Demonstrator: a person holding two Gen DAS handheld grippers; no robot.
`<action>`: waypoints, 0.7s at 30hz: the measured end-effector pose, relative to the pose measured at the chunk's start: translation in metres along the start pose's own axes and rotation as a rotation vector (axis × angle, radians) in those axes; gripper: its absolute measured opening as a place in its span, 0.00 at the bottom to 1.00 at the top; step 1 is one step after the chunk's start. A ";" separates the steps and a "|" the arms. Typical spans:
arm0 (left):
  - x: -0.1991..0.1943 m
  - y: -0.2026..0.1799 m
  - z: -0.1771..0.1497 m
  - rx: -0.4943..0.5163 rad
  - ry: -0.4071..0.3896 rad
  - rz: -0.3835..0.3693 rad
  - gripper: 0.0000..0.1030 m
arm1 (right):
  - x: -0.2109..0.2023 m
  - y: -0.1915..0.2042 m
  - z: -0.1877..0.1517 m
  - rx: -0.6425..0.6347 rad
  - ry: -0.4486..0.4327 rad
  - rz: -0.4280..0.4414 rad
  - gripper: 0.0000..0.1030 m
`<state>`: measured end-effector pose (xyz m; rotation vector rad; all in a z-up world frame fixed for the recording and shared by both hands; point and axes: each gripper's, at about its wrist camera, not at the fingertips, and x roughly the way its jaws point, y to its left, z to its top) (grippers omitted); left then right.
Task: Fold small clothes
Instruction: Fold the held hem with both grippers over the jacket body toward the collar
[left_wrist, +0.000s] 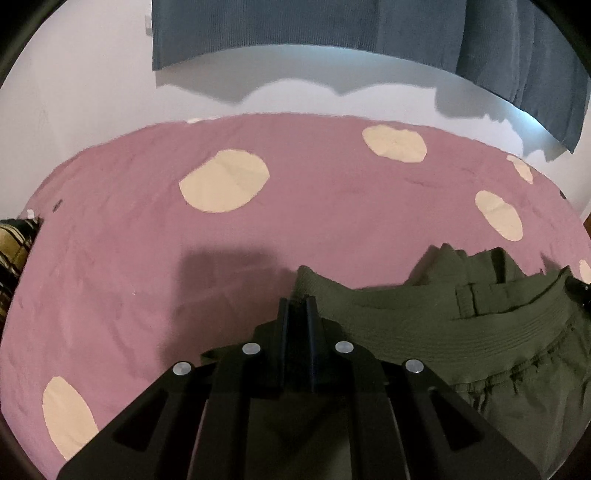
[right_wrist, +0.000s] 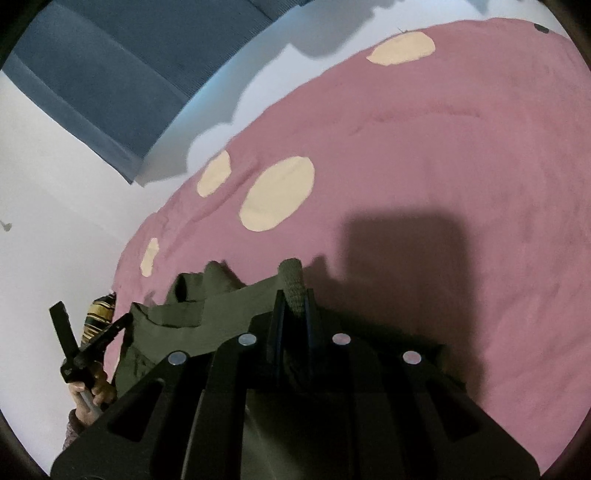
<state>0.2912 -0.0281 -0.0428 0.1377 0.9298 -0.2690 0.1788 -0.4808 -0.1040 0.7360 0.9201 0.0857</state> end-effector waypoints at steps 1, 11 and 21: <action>0.005 0.001 -0.001 -0.006 0.014 0.001 0.09 | 0.004 -0.003 -0.001 0.012 0.009 -0.009 0.09; 0.025 -0.001 -0.004 -0.017 0.033 0.009 0.09 | 0.022 -0.025 -0.005 0.086 0.049 -0.010 0.09; 0.031 -0.001 -0.008 -0.015 0.028 0.008 0.09 | 0.026 -0.038 -0.005 0.141 0.054 0.043 0.09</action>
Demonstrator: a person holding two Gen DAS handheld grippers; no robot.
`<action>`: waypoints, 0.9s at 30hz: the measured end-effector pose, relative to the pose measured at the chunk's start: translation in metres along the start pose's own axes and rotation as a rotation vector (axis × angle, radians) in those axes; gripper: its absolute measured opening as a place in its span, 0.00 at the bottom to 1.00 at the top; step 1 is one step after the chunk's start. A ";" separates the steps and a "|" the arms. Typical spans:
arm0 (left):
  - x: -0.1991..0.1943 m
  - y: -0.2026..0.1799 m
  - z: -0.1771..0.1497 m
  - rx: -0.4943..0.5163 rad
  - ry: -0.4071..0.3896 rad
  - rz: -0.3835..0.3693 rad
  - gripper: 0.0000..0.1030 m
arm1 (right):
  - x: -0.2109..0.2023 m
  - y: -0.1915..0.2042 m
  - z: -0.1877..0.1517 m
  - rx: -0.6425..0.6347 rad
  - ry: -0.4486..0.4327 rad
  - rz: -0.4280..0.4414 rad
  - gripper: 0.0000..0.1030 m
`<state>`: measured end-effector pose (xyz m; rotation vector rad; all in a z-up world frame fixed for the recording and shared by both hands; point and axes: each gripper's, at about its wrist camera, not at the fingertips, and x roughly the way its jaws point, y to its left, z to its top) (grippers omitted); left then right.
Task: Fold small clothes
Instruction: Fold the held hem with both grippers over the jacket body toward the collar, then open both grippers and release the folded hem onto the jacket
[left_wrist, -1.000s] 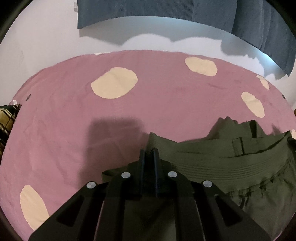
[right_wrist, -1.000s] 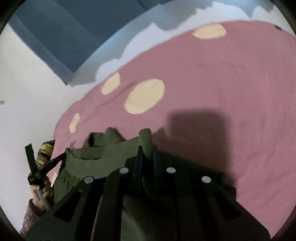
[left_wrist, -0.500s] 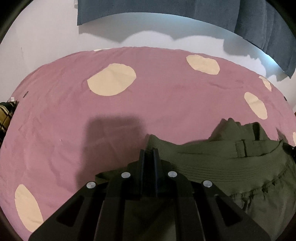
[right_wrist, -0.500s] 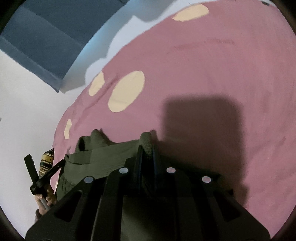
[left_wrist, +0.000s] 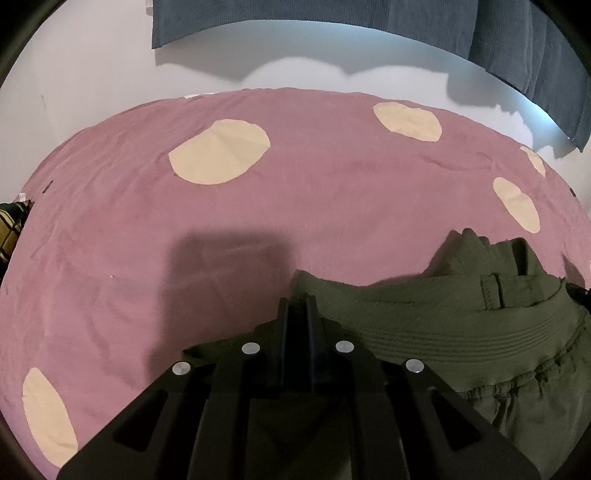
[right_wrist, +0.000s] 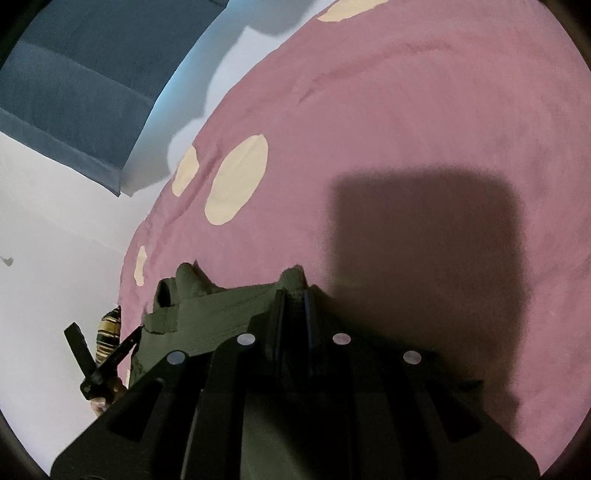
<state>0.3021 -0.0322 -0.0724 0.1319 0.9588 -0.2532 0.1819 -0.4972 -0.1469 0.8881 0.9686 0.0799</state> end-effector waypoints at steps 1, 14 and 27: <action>0.000 0.000 -0.001 0.000 0.000 0.000 0.09 | -0.001 -0.001 0.000 0.005 0.001 0.006 0.08; 0.005 0.021 0.006 -0.150 0.085 -0.135 0.13 | -0.028 -0.028 0.001 0.162 -0.066 0.050 0.11; -0.082 0.074 -0.039 -0.234 0.032 -0.260 0.66 | -0.145 -0.007 -0.031 0.136 -0.225 0.051 0.37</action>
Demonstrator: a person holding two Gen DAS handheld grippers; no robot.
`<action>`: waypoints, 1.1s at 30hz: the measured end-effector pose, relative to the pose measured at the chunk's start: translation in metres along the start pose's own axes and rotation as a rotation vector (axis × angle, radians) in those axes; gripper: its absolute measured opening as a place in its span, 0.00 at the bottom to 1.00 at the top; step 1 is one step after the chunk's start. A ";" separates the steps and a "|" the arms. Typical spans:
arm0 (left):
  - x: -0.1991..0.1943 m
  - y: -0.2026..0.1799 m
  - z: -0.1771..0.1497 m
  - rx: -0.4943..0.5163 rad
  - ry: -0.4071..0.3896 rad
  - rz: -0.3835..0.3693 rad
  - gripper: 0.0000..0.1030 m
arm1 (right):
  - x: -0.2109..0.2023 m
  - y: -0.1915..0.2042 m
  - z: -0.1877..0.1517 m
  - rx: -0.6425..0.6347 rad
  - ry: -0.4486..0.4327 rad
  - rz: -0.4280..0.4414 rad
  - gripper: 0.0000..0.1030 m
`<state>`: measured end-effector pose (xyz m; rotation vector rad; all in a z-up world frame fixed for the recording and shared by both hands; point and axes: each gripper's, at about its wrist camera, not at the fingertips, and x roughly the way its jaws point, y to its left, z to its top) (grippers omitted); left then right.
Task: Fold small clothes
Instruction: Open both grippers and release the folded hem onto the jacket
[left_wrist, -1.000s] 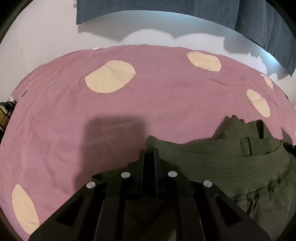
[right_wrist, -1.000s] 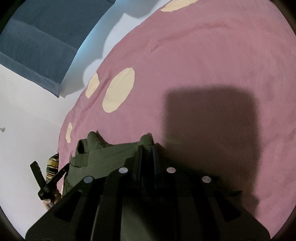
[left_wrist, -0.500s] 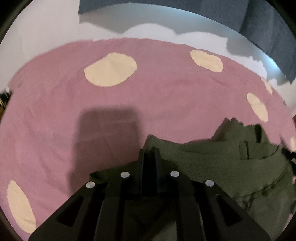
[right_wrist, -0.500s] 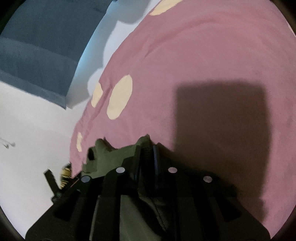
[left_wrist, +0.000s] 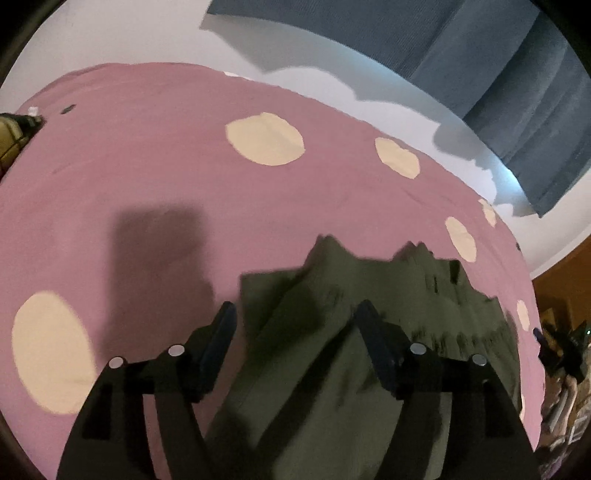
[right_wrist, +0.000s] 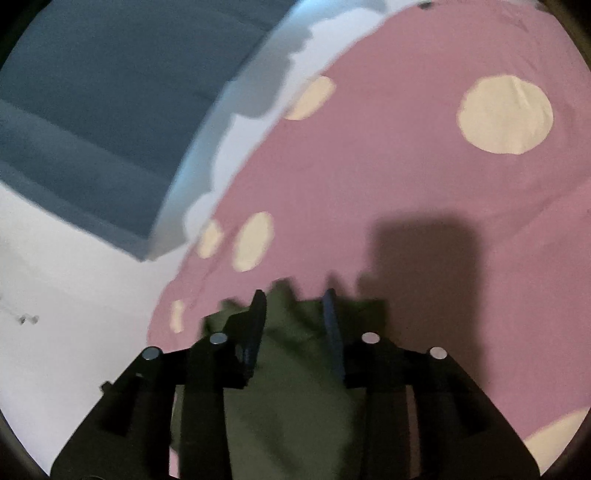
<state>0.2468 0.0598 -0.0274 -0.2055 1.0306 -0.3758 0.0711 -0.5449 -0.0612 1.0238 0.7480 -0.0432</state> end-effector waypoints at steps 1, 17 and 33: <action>-0.008 0.003 -0.007 0.001 0.002 -0.005 0.68 | -0.007 0.011 -0.008 -0.016 0.000 0.024 0.42; -0.054 0.069 -0.099 -0.176 0.043 -0.125 0.70 | 0.046 0.116 -0.210 -0.275 0.353 0.163 0.52; -0.015 0.061 -0.092 -0.202 0.142 -0.256 0.73 | 0.093 0.092 -0.248 -0.297 0.400 0.082 0.54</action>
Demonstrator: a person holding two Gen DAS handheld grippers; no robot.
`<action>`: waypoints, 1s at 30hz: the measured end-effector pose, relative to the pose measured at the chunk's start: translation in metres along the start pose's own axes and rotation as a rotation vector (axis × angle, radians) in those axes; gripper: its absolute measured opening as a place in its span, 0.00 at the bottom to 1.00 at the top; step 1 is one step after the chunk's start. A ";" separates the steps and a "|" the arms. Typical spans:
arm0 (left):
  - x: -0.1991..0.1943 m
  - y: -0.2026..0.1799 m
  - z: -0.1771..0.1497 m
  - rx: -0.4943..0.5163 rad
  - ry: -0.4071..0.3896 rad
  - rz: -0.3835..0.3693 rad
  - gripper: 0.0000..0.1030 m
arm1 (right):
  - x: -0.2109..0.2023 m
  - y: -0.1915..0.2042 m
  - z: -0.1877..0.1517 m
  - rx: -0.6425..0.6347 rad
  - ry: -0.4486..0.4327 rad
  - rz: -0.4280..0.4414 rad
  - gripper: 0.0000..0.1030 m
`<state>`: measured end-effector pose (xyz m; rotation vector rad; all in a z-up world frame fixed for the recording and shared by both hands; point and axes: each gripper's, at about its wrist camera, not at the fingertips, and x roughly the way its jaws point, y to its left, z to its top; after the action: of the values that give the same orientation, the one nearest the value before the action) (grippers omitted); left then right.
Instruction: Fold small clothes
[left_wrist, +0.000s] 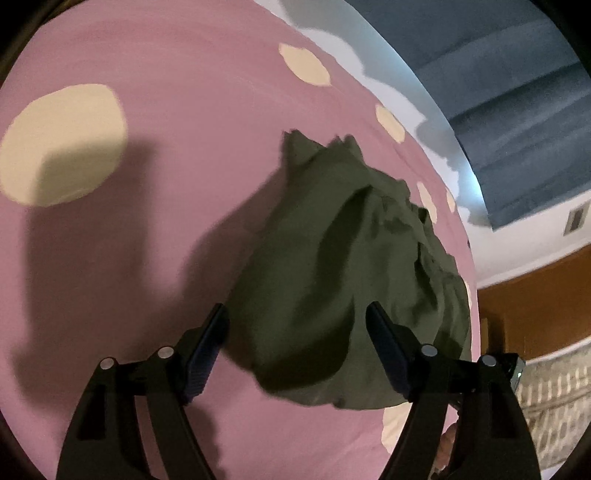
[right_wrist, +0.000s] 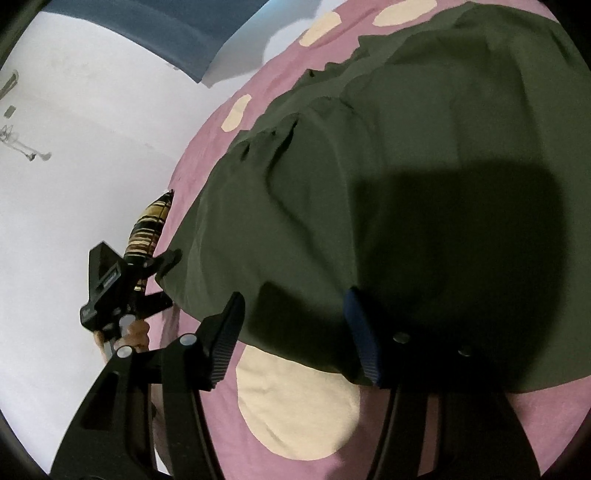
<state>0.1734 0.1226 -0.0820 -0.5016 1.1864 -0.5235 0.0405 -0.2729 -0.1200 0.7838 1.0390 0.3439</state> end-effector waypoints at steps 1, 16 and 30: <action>0.004 -0.002 0.001 0.009 0.009 0.004 0.73 | -0.001 -0.002 -0.002 0.002 -0.004 0.003 0.54; 0.022 -0.048 0.001 0.181 0.004 0.143 0.20 | -0.007 0.003 -0.005 -0.018 -0.033 0.016 0.54; 0.026 -0.046 -0.003 0.222 -0.003 0.160 0.21 | 0.015 0.005 0.130 0.113 -0.097 0.029 0.55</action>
<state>0.1729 0.0702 -0.0735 -0.2156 1.1382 -0.5084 0.1609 -0.3144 -0.0898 0.9096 0.9626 0.2708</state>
